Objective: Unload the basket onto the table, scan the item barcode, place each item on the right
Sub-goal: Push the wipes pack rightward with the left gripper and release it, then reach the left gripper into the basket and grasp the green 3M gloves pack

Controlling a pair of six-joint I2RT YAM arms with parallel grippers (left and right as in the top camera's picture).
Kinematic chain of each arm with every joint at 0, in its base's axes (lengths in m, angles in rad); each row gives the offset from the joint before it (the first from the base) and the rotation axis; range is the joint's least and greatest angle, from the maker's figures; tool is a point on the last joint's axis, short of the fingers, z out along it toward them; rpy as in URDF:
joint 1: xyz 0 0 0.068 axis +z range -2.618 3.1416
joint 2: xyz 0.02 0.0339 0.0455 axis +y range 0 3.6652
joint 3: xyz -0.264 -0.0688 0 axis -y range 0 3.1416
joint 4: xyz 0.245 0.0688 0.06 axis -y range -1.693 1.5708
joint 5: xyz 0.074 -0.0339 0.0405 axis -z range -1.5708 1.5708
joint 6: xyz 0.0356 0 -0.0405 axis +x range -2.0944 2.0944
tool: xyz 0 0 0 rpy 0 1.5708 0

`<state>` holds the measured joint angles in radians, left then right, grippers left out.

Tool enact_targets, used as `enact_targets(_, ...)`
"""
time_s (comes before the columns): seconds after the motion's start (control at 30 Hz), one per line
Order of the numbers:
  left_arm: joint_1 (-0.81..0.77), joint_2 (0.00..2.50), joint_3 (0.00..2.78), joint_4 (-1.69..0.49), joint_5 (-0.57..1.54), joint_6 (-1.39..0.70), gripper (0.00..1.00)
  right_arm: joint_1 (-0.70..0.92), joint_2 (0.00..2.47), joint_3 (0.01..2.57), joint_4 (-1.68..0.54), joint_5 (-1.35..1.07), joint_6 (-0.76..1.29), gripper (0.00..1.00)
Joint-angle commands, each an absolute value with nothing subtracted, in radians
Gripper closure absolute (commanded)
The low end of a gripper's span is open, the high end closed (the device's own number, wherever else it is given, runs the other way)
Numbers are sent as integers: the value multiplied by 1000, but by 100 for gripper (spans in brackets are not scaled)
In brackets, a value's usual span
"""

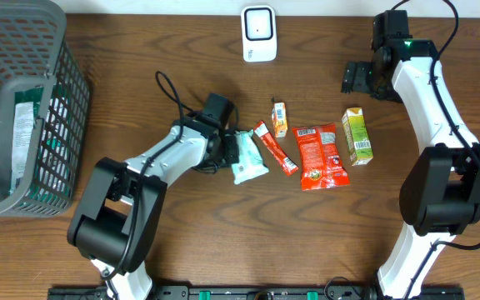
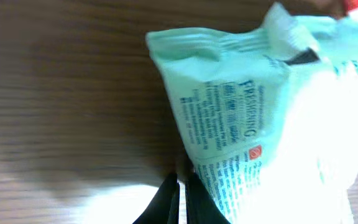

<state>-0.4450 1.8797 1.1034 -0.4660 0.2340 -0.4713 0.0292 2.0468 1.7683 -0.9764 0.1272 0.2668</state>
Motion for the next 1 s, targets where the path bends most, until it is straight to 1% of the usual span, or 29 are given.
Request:
enact_targets(0.0,-482,1893,1094,-435,167,-480,91,21,2038,1777,-979,133,265,1)
enact_targets(0.07,-496,1894,1094,-418,120,-480,91,21,2038,1777,-979,133,265,1)
enact_targets(0.2,-511,1894,1094,-401,75,-479,88,21,2039,1777,-979,133,265,1)
enact_targets(0.47,-506,1889,1100,-383,23,-435,88,21,2038,1777,-979,133,265,1)
enact_targets(0.53,-496,1879,1121,-409,14,-406,89,21,2038,1777,-979,133,265,1)
enact_targets(0.63,-472,1835,1229,-539,9,-332,87,21,2038,1777,-979,133,265,1)
enact_targets(0.73,-424,1789,1415,-730,-32,-307,83,21,2038,1777,-979,133,265,1)
enact_targets(0.77,-405,1779,1474,-789,-44,-307,76,21,2038,1777,-979,133,265,1)
enact_targets(0.83,-355,1761,1592,-898,-51,-305,71,21,2039,1777,-979,133,265,1)
enact_targets(0.87,-326,1753,1645,-942,-50,-299,66,21,2039,1777,-979,133,265,1)
enact_targets(0.9,-262,1738,1736,-1006,-50,-279,59,21,2038,1777,-979,133,265,1)
enact_targets(0.93,-234,1733,1769,-1023,-50,-270,55,21,2038,1777,-979,133,265,1)
enact_targets(0.97,-166,1720,1835,-1048,-51,-262,51,21,2038,1777,-979,133,265,1)
